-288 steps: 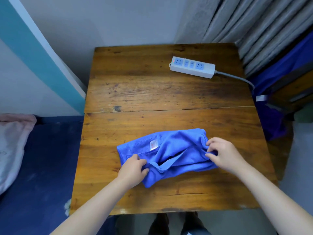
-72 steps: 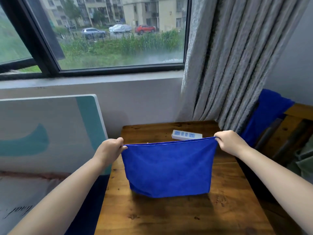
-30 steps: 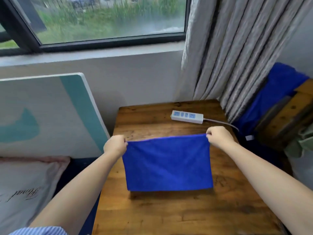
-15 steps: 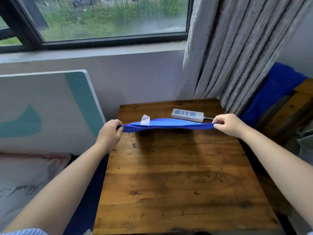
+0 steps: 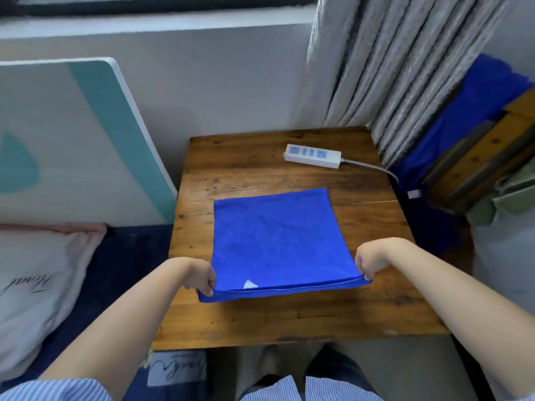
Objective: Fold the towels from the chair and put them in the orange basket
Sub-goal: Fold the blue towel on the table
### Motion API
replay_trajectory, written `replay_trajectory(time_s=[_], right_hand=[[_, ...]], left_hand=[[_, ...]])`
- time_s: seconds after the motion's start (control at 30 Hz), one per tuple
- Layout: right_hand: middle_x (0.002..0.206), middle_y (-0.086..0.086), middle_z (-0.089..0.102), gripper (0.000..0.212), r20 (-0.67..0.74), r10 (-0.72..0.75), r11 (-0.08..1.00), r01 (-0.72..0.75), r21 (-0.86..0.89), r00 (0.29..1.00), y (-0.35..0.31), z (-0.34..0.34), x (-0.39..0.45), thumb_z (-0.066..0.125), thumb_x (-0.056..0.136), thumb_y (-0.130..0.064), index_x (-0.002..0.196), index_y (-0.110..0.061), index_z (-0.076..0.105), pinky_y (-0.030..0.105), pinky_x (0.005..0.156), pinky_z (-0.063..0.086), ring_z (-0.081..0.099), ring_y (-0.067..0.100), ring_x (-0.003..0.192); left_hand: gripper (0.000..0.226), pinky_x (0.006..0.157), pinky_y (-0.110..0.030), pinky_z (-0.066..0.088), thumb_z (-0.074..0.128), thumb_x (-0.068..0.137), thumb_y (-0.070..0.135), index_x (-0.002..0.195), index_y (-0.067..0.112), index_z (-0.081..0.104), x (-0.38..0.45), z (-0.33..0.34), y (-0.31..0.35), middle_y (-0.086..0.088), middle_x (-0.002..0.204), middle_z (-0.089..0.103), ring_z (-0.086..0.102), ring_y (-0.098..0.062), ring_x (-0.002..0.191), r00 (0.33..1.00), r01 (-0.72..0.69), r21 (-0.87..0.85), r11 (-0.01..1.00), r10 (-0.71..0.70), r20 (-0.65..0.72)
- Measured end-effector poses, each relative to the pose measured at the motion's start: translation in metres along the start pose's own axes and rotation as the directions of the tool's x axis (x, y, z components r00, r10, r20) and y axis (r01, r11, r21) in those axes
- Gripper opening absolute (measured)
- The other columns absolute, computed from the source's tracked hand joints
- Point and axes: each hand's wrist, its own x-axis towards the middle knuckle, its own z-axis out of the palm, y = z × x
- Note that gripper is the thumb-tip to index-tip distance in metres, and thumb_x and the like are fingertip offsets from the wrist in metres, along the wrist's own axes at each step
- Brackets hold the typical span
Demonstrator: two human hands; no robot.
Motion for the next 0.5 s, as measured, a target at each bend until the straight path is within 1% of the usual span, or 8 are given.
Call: replay_trajectory(time_s=[0.1,0.2,0.27,0.3,0.37,0.4,0.43,0.5], right_hand=[[0.1,0.001,0.045,0.006,0.072,-0.012,0.998,0.017,-0.06,0.997,-0.003,0.009,0.006,0.056,0.089,-0.016,0.086,-0.018,0.051,0.025,0.076,0.036,0.042,0.016,0.092],[0.104,0.001,0.044,0.026,0.207,-0.024,0.999,0.029,-0.022,0.978,-0.004,0.016,0.013,0.057,0.089,-0.016,0.066,-0.023,0.047,0.025,0.078,0.038,0.041,0.016,0.096],[0.106,0.004,0.047,0.015,0.243,-0.021,1.0,0.018,0.017,0.97,-0.003,0.018,0.017,0.055,0.09,-0.016,0.076,-0.019,0.055,0.024,0.073,0.039,0.041,0.017,0.096],[0.107,0.005,0.049,0.007,0.21,-0.029,0.999,0.02,0.045,0.977,-0.002,0.017,0.018,0.054,0.091,-0.015,0.089,-0.014,0.06,0.024,0.072,0.038,0.042,0.017,0.095],[0.102,0.005,0.052,0.023,0.057,-0.037,0.992,0.03,0.127,0.998,0.002,0.016,0.022,0.05,0.091,-0.011,0.109,-0.005,0.062,0.023,0.07,0.037,0.044,0.015,0.091],[0.096,0.003,0.053,0.022,-0.034,-0.033,0.982,0.038,0.186,0.999,0.009,0.011,0.029,0.048,0.09,-0.008,0.105,-0.004,0.063,0.021,0.064,0.036,0.045,0.015,0.089],[0.089,0.002,0.053,0.018,-0.137,-0.026,0.968,0.059,0.244,0.99,0.014,0.007,0.033,0.047,0.089,-0.007,0.093,-0.006,0.065,0.02,0.057,0.035,0.046,0.015,0.086],[0.075,-0.002,0.051,0.023,-0.292,0.018,0.923,0.096,0.372,0.956,0.024,-0.003,0.043,0.046,0.087,-0.005,0.068,-0.015,0.055,0.012,0.052,0.03,0.047,0.017,0.084]], left_hand=[[0.025,0.096,-0.028,0.044,0.049,0.095,0.02,0.118,0.01,0.055,0.005,0.008,0.003,0.0,0.105,0.046,0.044,-0.015,0.096,0.992,0.015,-0.071,0.997,-0.006,0.127],[0.023,0.099,-0.029,0.043,0.049,0.095,0.018,0.116,0.011,0.054,0.008,0.011,0.005,0.0,0.106,0.045,0.043,-0.014,0.099,0.975,-0.006,-0.066,0.998,0.02,0.223],[0.018,0.097,-0.028,0.044,0.049,0.095,0.018,0.112,0.014,0.054,0.014,0.009,0.004,0.0,0.107,0.045,0.043,-0.014,0.1,0.968,-0.008,-0.065,0.998,0.024,0.25],[0.02,0.093,-0.027,0.046,0.049,0.095,0.018,0.113,0.013,0.055,0.018,0.006,0.003,0.001,0.106,0.045,0.043,-0.014,0.099,0.972,-0.01,-0.062,0.998,0.024,0.234],[0.019,0.074,-0.022,0.044,0.048,0.095,0.02,0.11,0.012,0.056,0.023,0.0,0.002,0.0,0.103,0.046,0.044,-0.016,0.093,0.992,-0.021,-0.024,0.999,0.024,0.125],[0.018,0.067,-0.021,0.038,0.047,0.095,0.02,0.107,0.011,0.057,0.029,-0.007,0.002,-0.001,0.1,0.047,0.043,-0.017,0.09,0.998,-0.022,-0.004,1.0,0.022,0.052],[0.019,0.065,-0.022,0.035,0.046,0.095,0.02,0.106,0.01,0.057,0.033,-0.012,0.0,-0.001,0.099,0.047,0.043,-0.017,0.088,1.0,-0.012,0.008,1.0,0.012,-0.017],[0.017,0.071,-0.025,0.034,0.043,0.096,0.019,0.103,0.009,0.056,0.041,-0.023,-0.003,-0.002,0.097,0.047,0.043,-0.018,0.088,0.993,0.016,-0.029,0.999,-0.019,-0.116]])
